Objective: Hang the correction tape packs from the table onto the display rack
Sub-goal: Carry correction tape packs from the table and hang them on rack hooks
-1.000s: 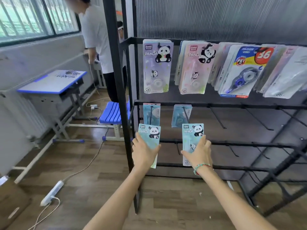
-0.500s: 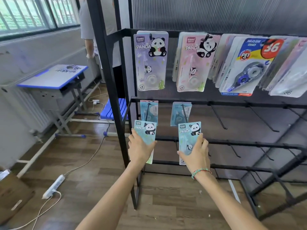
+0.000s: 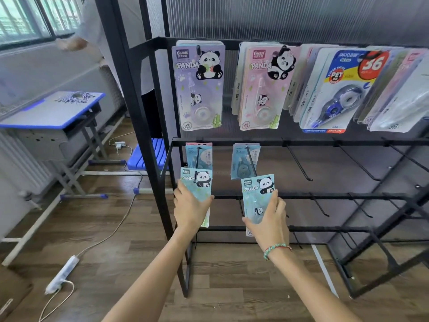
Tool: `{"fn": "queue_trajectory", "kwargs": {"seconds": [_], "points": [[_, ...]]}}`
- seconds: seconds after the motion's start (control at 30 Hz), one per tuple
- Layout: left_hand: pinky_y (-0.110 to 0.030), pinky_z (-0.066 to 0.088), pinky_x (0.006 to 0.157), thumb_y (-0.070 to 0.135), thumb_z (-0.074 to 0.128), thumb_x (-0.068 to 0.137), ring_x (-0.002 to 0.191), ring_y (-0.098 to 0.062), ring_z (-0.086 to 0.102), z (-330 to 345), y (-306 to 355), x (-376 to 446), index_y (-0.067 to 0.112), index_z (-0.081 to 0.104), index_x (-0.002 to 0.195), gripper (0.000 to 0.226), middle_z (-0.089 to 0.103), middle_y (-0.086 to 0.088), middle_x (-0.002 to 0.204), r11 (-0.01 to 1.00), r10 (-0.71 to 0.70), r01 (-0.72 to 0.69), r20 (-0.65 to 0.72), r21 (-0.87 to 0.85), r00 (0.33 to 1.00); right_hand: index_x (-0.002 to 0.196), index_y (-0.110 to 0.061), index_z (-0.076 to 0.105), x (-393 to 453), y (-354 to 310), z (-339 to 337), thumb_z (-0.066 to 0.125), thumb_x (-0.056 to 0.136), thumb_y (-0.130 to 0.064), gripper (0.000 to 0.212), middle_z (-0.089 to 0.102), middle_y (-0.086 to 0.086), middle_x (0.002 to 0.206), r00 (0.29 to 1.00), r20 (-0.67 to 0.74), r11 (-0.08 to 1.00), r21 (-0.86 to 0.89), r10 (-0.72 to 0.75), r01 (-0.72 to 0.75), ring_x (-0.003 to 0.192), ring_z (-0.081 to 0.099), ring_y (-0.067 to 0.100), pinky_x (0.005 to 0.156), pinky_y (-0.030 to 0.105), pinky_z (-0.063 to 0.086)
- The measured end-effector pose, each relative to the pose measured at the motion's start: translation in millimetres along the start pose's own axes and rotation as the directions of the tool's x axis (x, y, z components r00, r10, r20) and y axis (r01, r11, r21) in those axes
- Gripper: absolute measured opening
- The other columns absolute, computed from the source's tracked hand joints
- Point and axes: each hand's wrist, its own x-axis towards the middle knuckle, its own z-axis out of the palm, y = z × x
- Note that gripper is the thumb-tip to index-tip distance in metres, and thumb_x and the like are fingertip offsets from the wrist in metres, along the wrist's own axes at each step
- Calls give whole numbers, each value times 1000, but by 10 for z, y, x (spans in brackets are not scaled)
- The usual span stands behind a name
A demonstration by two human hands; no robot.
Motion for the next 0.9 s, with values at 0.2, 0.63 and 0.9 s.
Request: {"fn": "queue_trajectory", "kwargs": {"seconds": [0.2, 0.63, 0.9], "points": [[-49, 44, 98, 40, 81, 72, 126, -33, 42, 12, -15, 12, 9, 12, 150, 108, 40, -17, 136, 1000, 4, -3, 6, -24, 1000, 150, -7, -5, 152, -66, 44, 76, 73, -47, 119, 26, 10, 139, 998, 49, 1000, -12, 26, -25, 122, 40, 25, 81, 38, 51], [-47, 39, 104, 35, 79, 75, 132, -30, 37, 253, 43, 569, 23, -7, 152, 117, 27, -10, 147, 992, 2, 4, 41, -129, 999, 148, -10, -20, 947, -308, 400, 78, 75, -36, 125, 26, 13, 138, 995, 54, 990, 101, 89, -95, 122, 37, 31, 89, 41, 45], [-50, 40, 101, 32, 83, 72, 130, -35, 39, 437, 209, 976, 16, -1, 152, 117, 32, -15, 144, 992, -53, 55, 16, -115, 998, 150, -9, -10, 1364, -389, 517, 81, 72, -32, 122, 33, 17, 132, 995, 17, 989, 114, 94, -95, 120, 40, 35, 94, 43, 43]]}}
